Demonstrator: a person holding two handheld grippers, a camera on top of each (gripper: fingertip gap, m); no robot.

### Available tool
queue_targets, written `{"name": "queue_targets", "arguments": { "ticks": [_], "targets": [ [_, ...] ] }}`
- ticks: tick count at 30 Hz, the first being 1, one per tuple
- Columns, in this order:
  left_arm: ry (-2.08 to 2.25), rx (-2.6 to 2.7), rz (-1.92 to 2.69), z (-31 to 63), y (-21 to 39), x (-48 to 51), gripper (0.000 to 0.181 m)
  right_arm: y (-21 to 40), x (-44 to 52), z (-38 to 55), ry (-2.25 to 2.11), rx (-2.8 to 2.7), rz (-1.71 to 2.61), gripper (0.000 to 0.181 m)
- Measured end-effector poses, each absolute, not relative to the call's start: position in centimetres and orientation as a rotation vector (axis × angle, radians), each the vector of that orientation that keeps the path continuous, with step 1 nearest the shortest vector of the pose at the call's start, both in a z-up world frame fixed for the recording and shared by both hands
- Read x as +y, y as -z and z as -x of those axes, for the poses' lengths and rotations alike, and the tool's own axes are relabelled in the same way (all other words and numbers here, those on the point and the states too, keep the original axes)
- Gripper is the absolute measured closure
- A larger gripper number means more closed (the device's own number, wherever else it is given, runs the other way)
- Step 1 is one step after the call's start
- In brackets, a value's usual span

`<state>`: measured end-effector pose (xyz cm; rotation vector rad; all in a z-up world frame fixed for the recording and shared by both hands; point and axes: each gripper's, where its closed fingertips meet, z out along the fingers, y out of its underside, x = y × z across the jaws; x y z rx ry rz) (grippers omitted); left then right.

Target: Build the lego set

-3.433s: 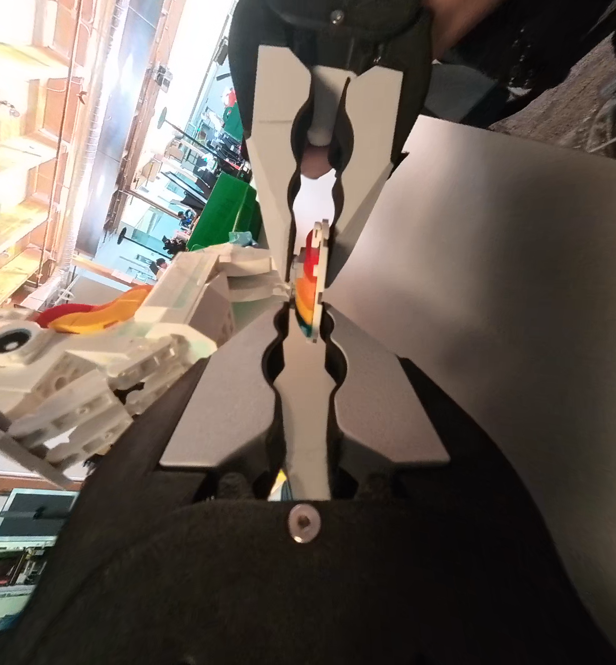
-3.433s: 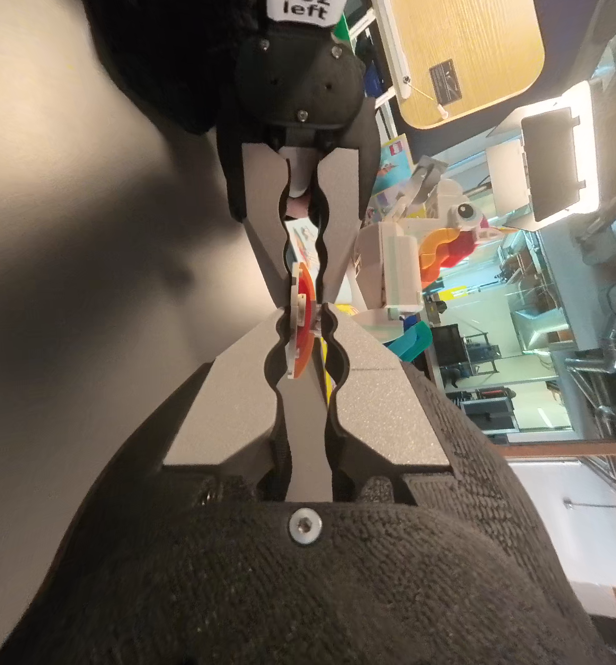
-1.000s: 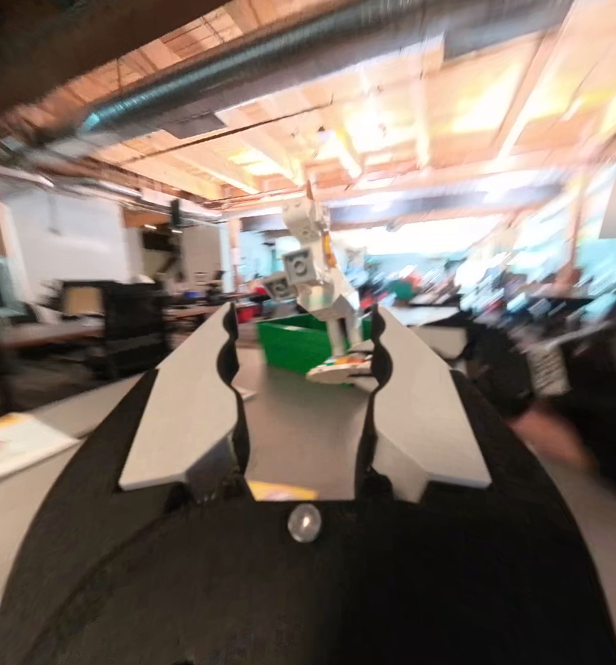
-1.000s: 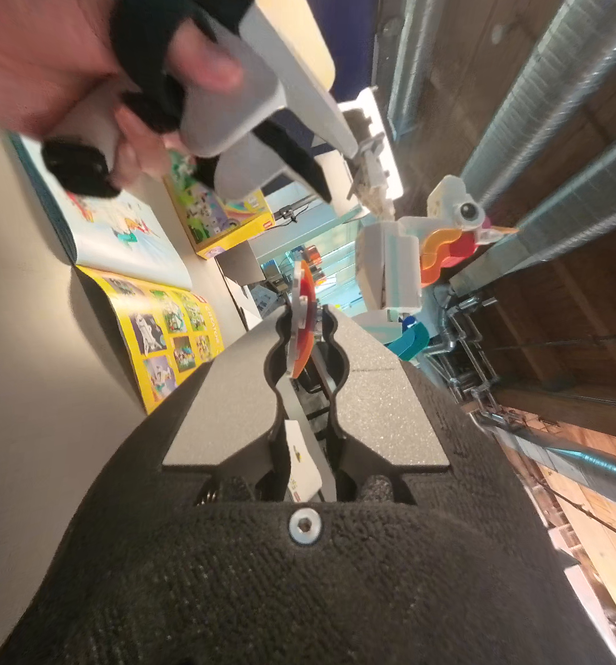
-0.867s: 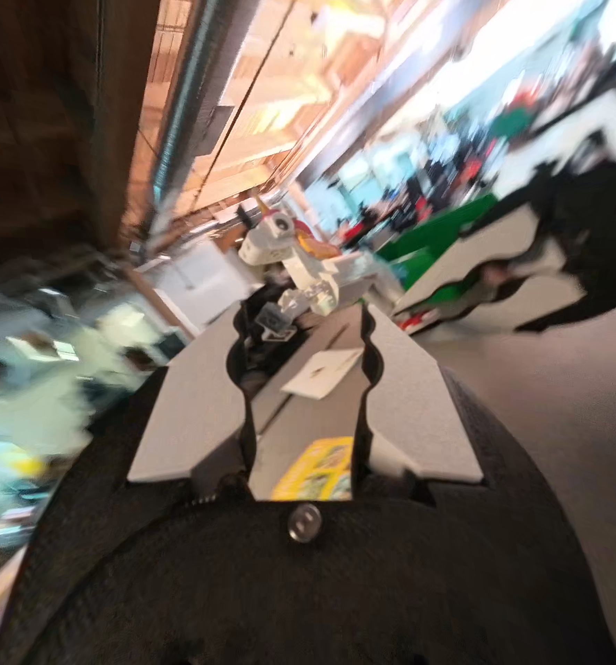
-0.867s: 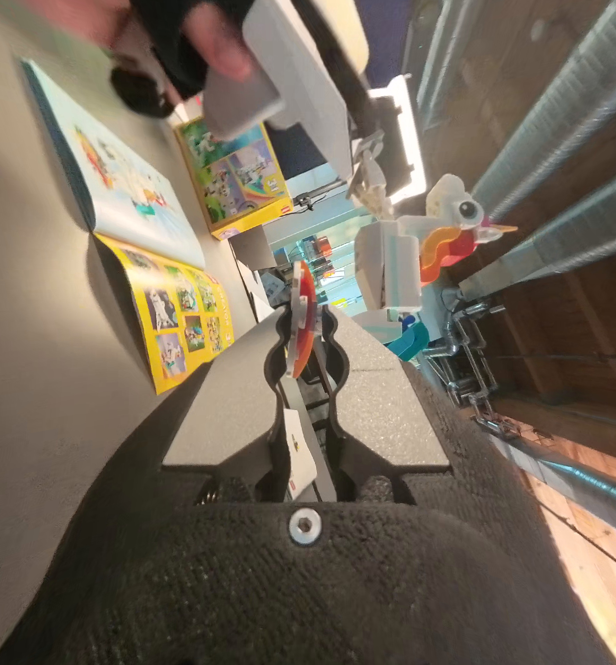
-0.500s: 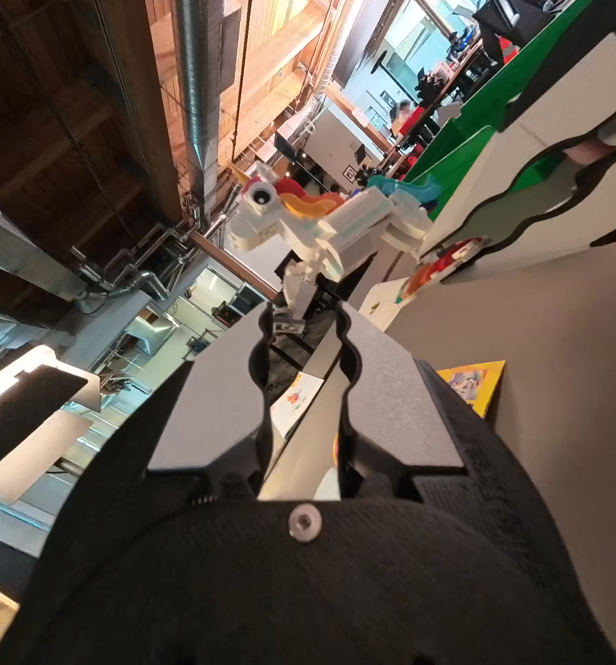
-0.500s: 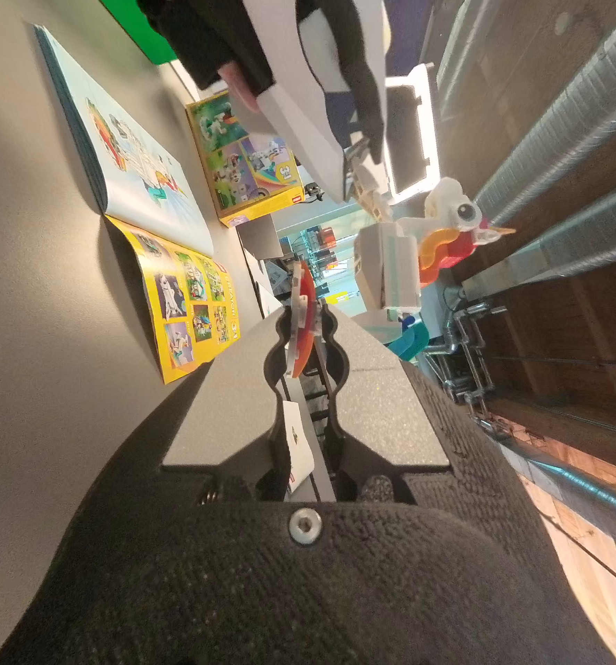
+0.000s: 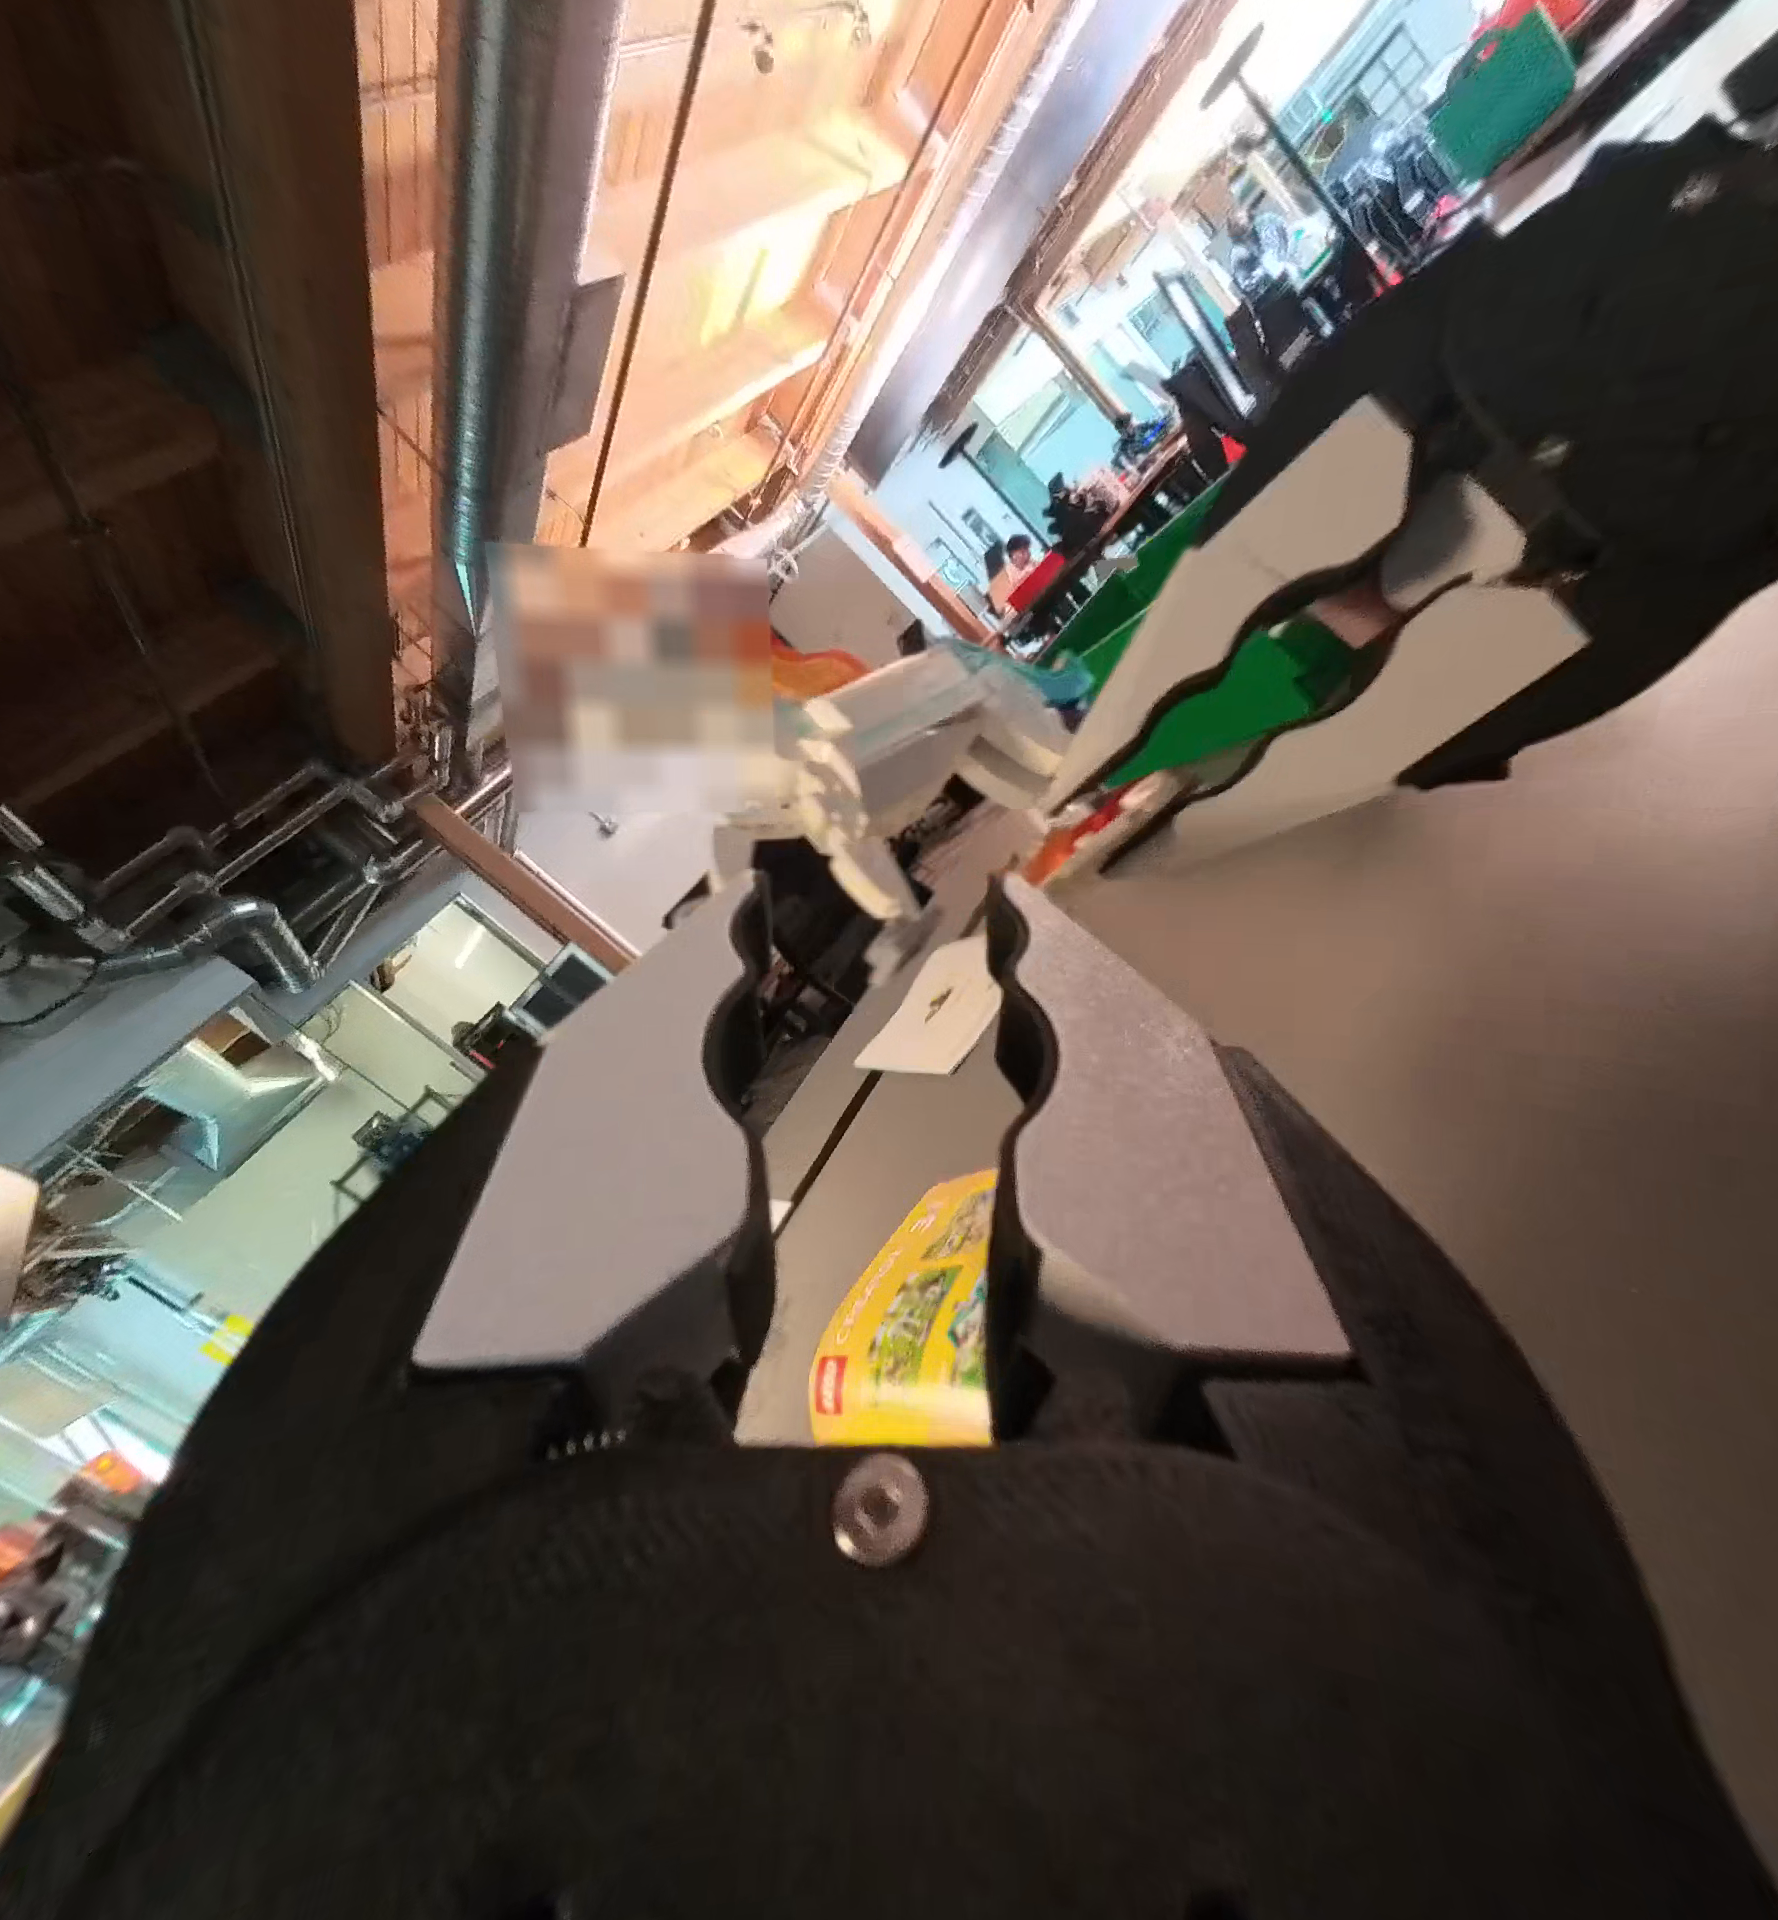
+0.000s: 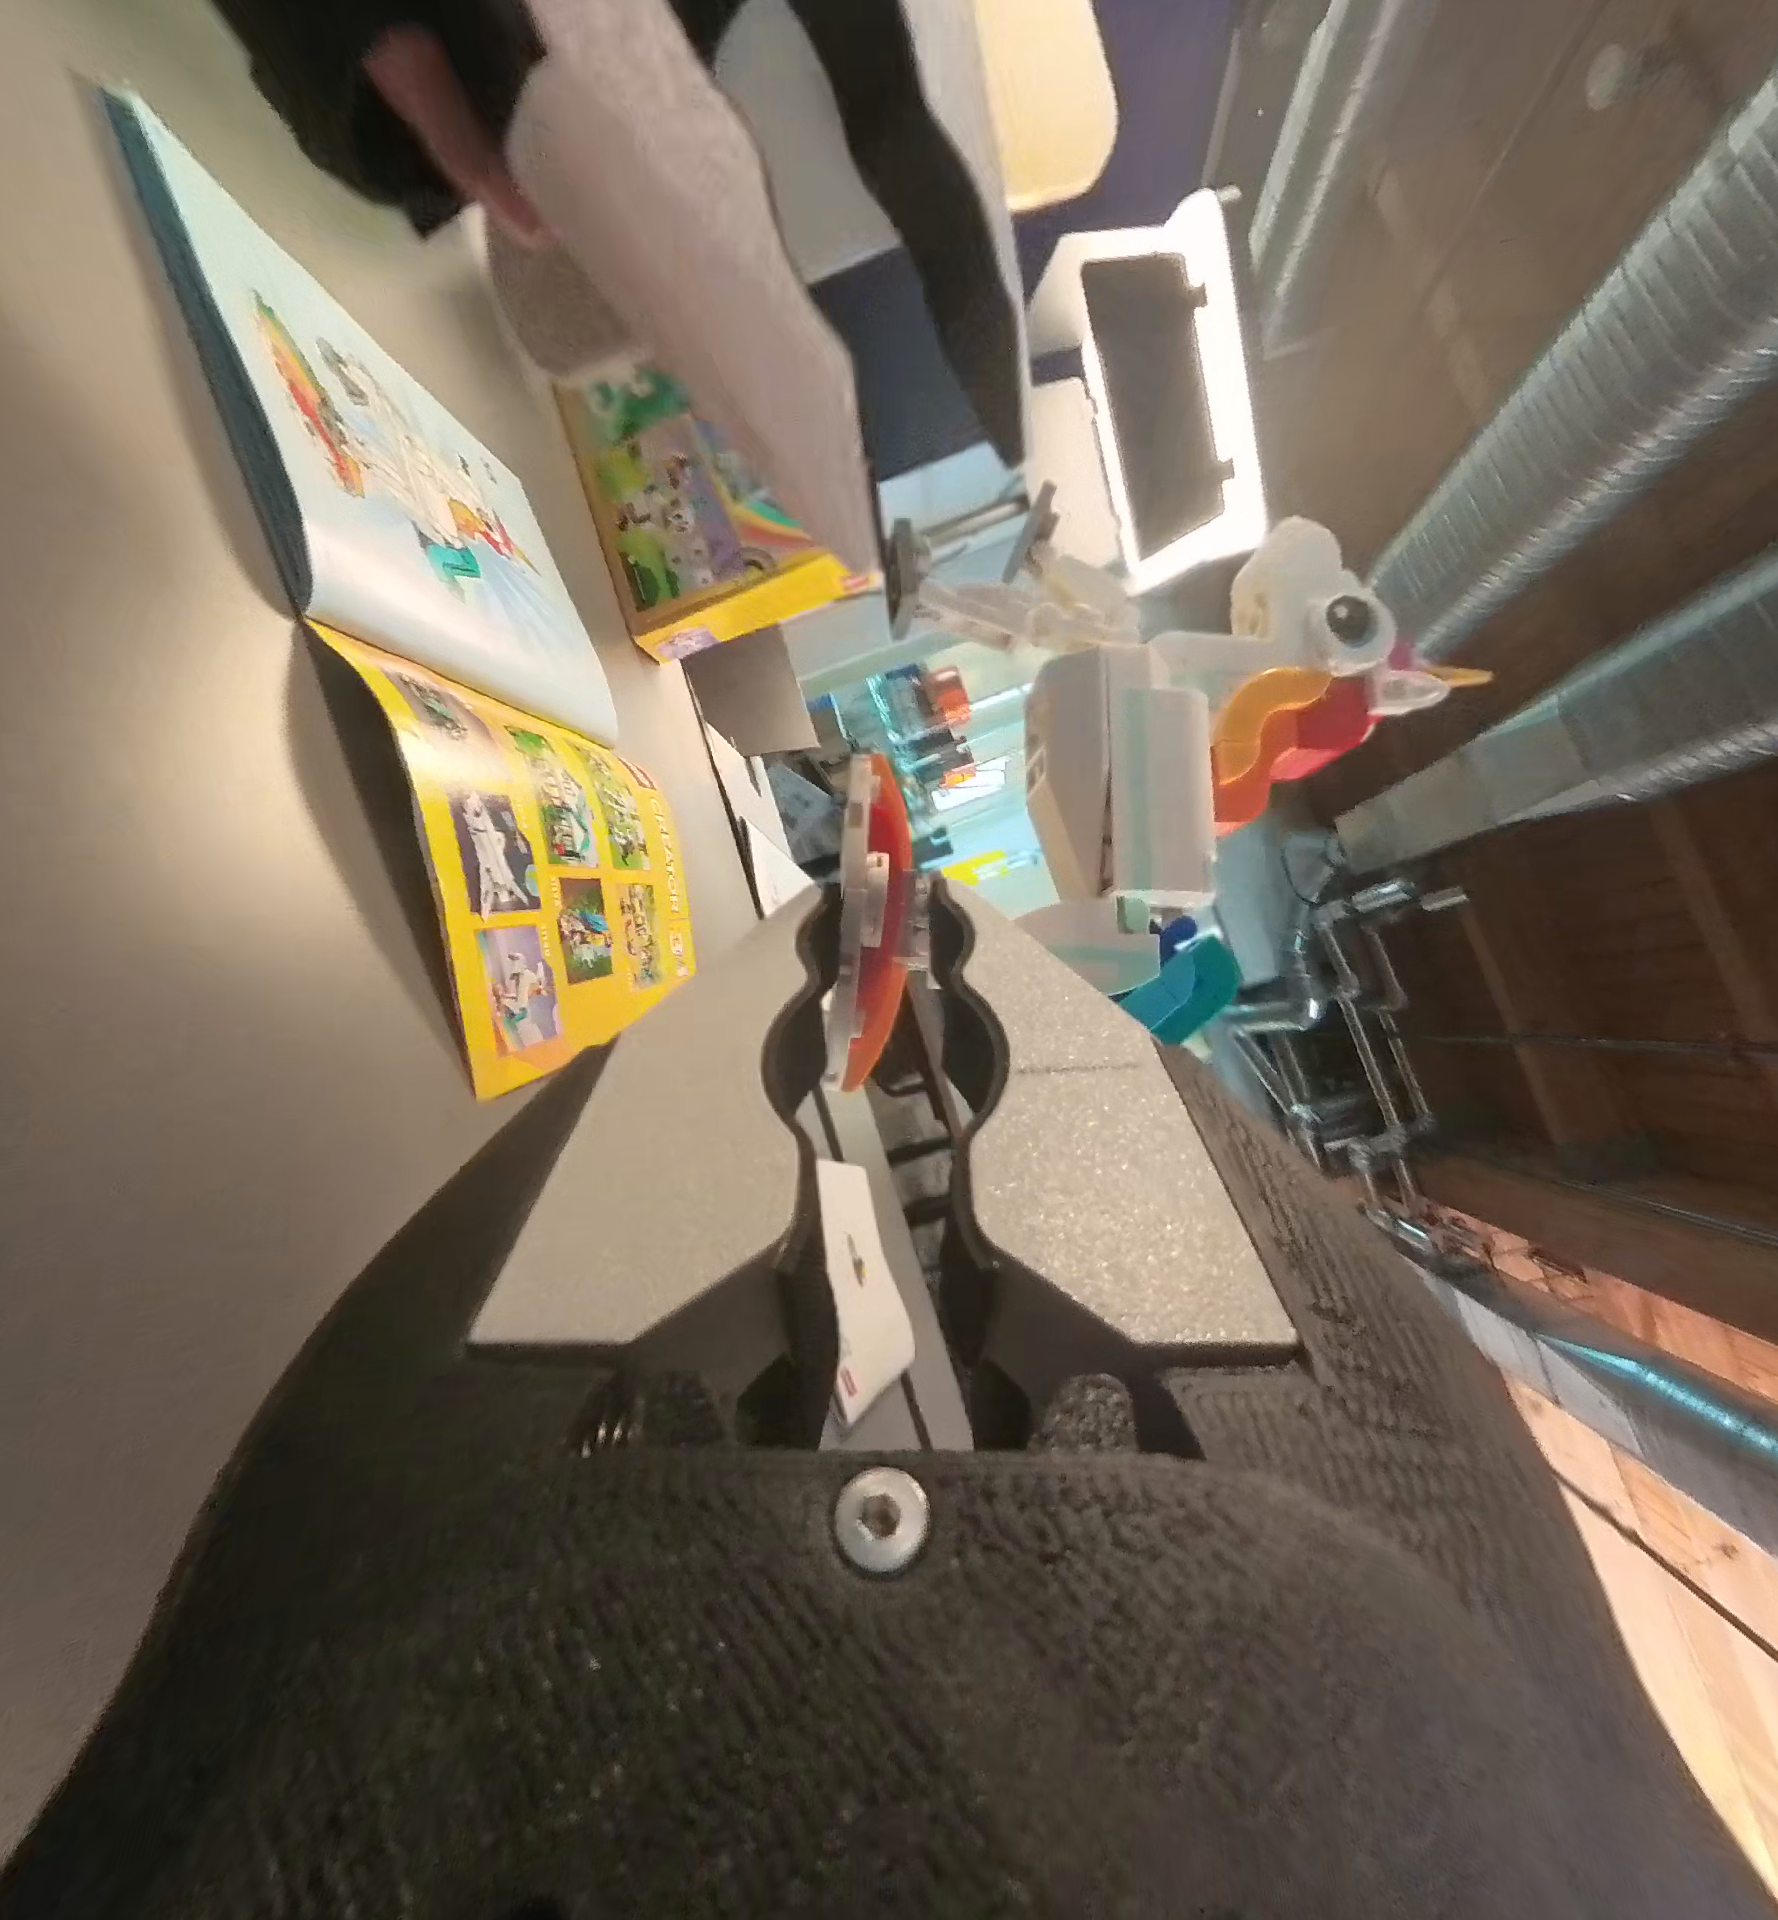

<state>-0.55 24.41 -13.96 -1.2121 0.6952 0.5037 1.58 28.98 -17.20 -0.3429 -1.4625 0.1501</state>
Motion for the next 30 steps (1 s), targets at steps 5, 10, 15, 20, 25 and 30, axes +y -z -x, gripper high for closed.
{"name": "queue_targets", "arguments": {
  "ticks": [5,10,15,20,25,30],
  "targets": [
    [-0.459,0.692,1.245,1.9,14.4,24.0,0.128,19.1,27.3,-1.3,-0.206,-1.574,0.271,0.166],
    [-0.384,0.7,1.301,2.3,15.4,24.1,0.127,19.2,27.3,-1.3,-0.194,-1.573,0.267,0.166],
    [-0.291,0.699,1.345,2.1,16.0,24.3,0.126,19.1,27.5,-1.3,-0.186,-1.565,0.278,0.166],
    [-0.258,0.749,1.377,0.9,17.3,24.7,0.131,18.6,27.7,-1.4,-0.189,-1.538,0.292,0.166],
    [-0.262,0.732,1.362,0.7,17.3,24.7,0.128,18.7,27.9,-1.4,-0.184,-1.537,0.294,0.166],
    [-0.202,0.56,1.349,3.4,15.7,24.4,0.116,18.8,27.9,-1.4,-0.175,-1.54,0.288,0.166]
  ]
}}
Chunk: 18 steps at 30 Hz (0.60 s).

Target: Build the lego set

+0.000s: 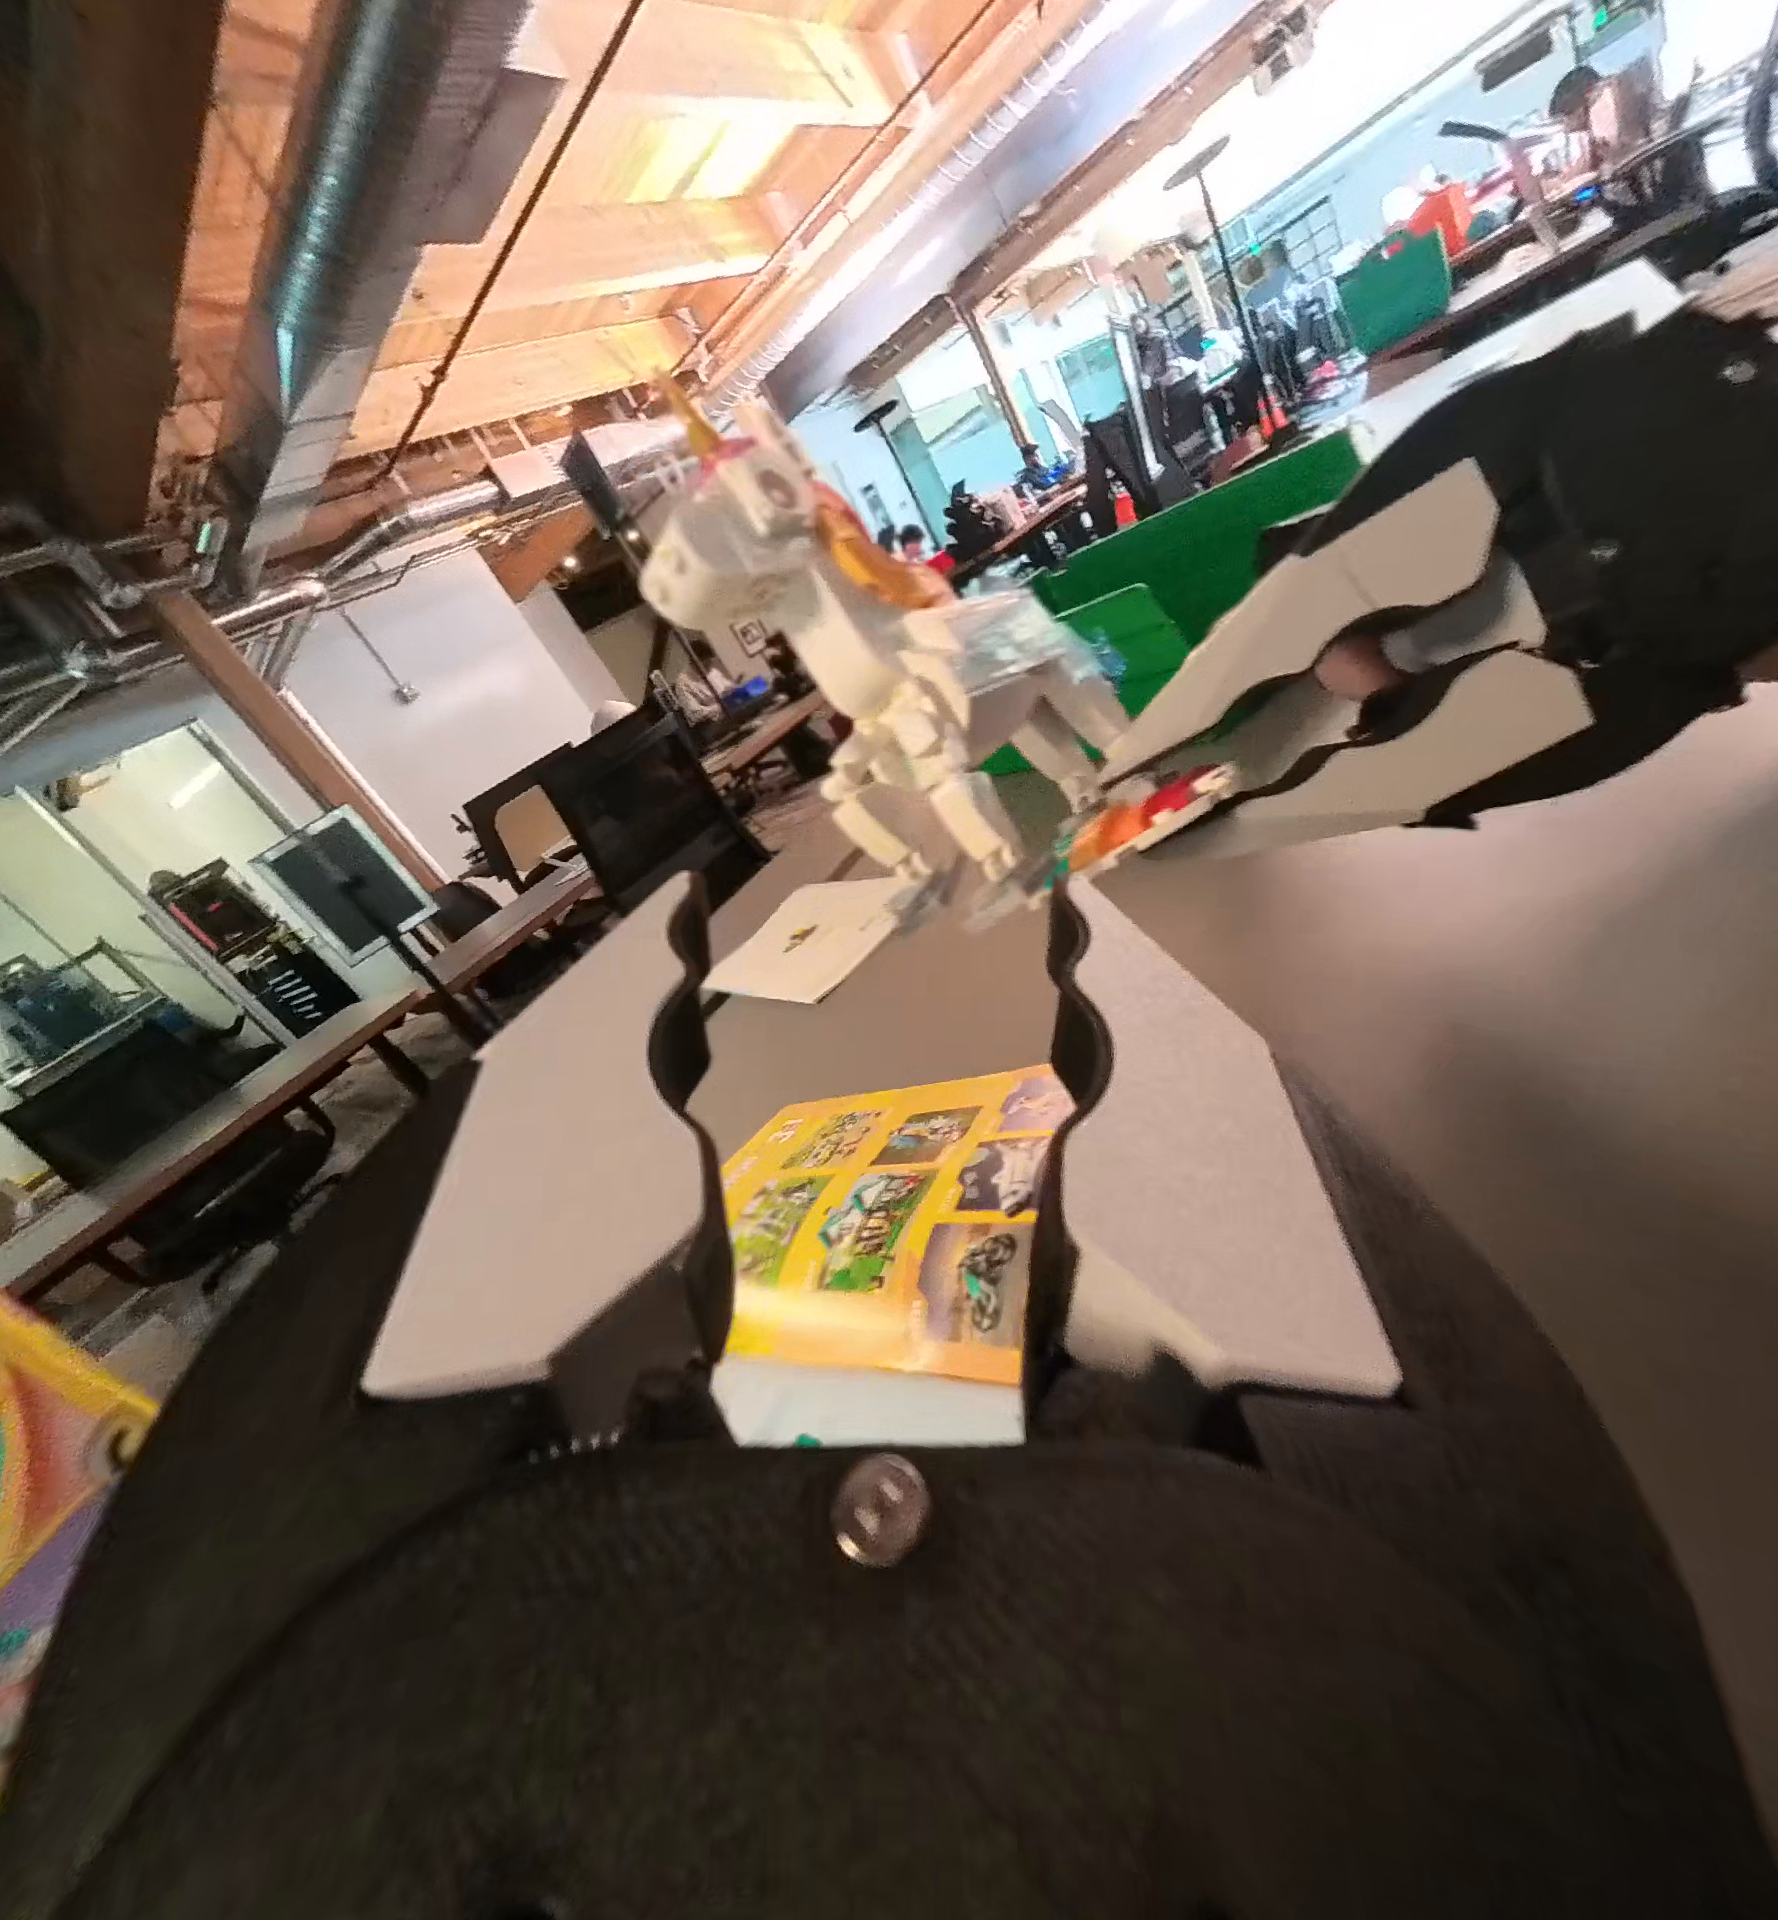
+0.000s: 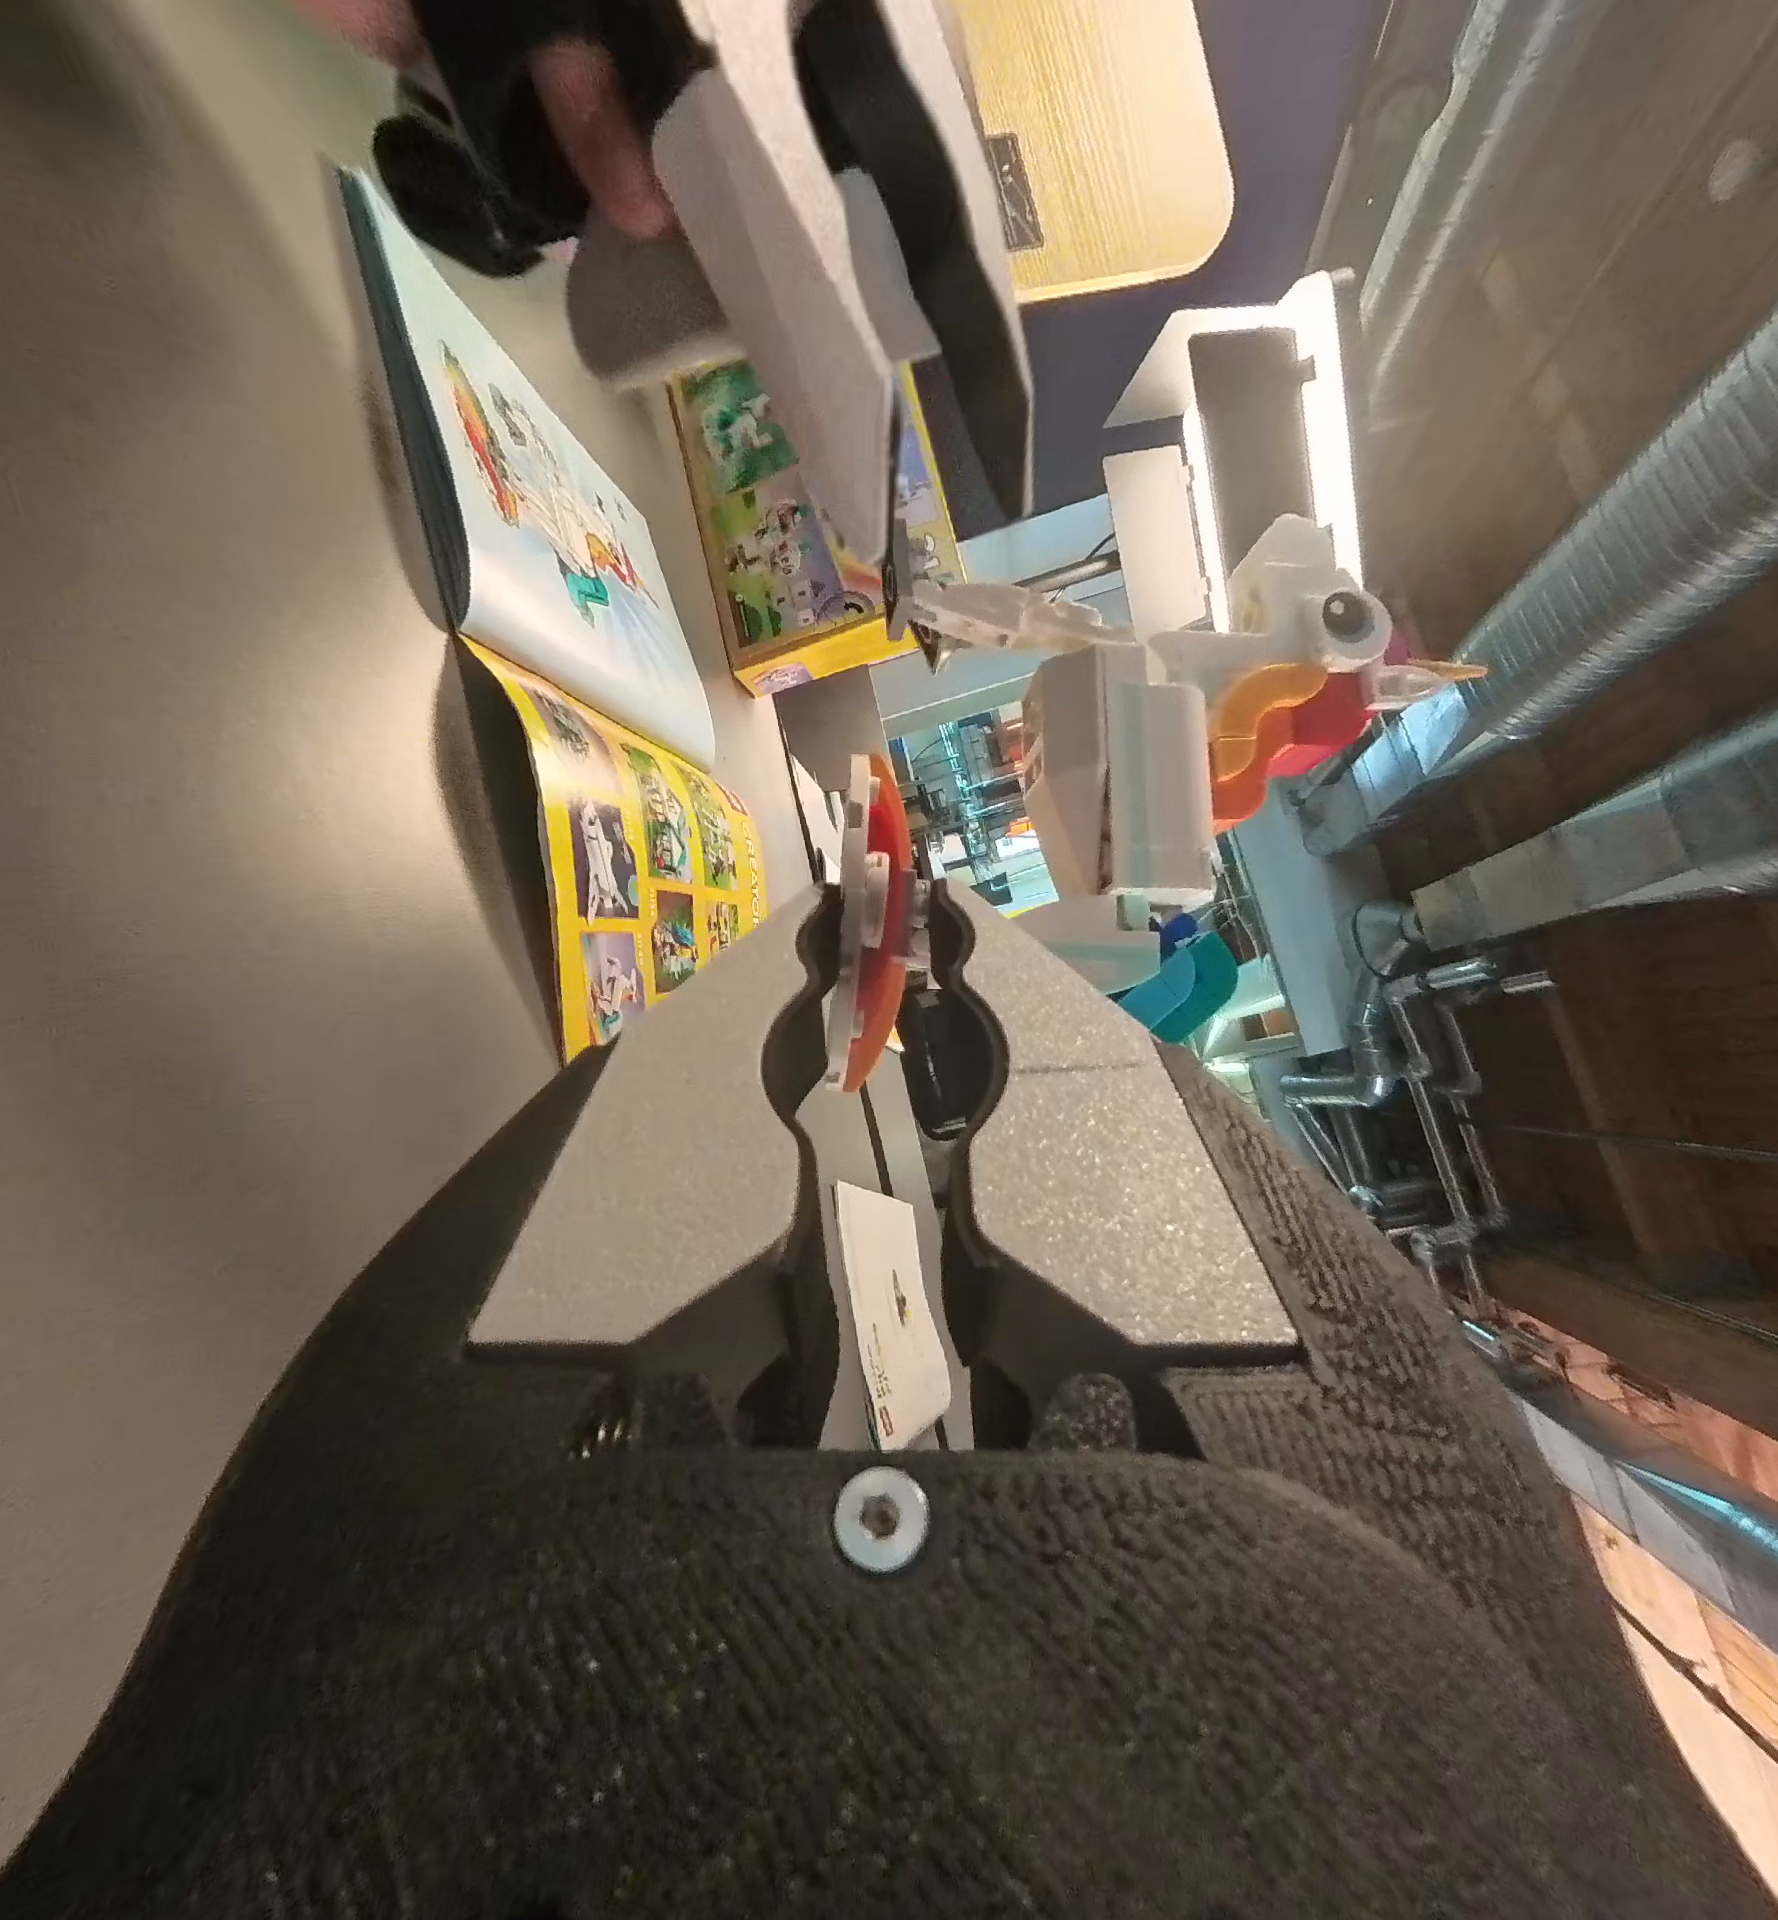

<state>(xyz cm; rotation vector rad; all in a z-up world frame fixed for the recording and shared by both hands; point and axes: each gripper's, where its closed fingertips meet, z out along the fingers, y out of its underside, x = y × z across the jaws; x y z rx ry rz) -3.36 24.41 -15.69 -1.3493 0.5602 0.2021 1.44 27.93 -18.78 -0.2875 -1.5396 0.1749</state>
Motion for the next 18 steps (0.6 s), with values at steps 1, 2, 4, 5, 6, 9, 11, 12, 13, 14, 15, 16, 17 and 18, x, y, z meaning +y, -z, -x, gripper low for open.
{"name": "queue_targets", "arguments": {
  "ticks": [1,2,4,5,6,9,11,12,13,14,15,16,17,18],
  "targets": [
    [-0.225,0.556,1.343,3.6,15.5,24.3,0.113,18.8,27.8,-1.4,-0.174,-1.541,0.283,0.166],
    [-0.257,0.558,1.334,3.7,15.4,24.1,0.111,18.8,27.7,-1.4,-0.173,-1.541,0.276,0.166],
    [-0.343,0.518,1.317,4.1,15.0,23.4,0.104,18.8,27.2,-1.4,-0.179,-1.542,0.264,0.166],
    [-0.372,0.485,1.305,4.1,14.9,22.9,0.102,18.9,27.0,-1.4,-0.186,-1.544,0.26,0.166],
    [-0.383,0.475,1.294,3.8,15.0,22.3,0.102,19.0,26.7,-1.4,-0.194,-1.548,0.253,0.166],
    [-0.473,0.465,1.27,4.0,14.9,20.4,0.099,19.4,25.4,-1.2,-0.229,-1.57,0.223,0.166],
    [-0.455,0.434,1.296,4.4,15.2,19.8,0.094,19.9,24.5,-1.1,-0.264,-1.591,0.207,0.166],
    [-0.438,0.428,1.322,4.4,15.5,19.7,0.091,20.1,24.1,-1.0,-0.281,-1.601,0.2,0.166],
    [-0.431,0.429,1.339,4.5,15.8,19.8,0.088,20.2,23.7,-1.0,-0.294,-1.608,0.192,0.166],
    [-0.431,0.434,1.347,4.4,15.9,19.9,0.086,20.4,23.3,-0.9,-0.304,-1.616,0.186,0.166],
    [-0.44,0.437,1.347,4.5,15.9,19.9,0.086,20.6,23.0,-0.8,-0.315,-1.625,0.182,0.166],
    [-0.456,0.442,1.346,4.6,15.8,20.0,0.086,20.8,22.8,-0.8,-0.327,-1.632,0.18,0.166],
    [-0.468,0.45,1.346,4.6,15.8,20.0,0.087,20.9,22.6,-0.8,-0.332,-1.637,0.178,0.167],
    [-0.478,0.461,1.348,4.7,15.9,20.0,0.087,21.0,22.6,-0.7,-0.328,-1.638,0.176,0.167]
  ]
}}
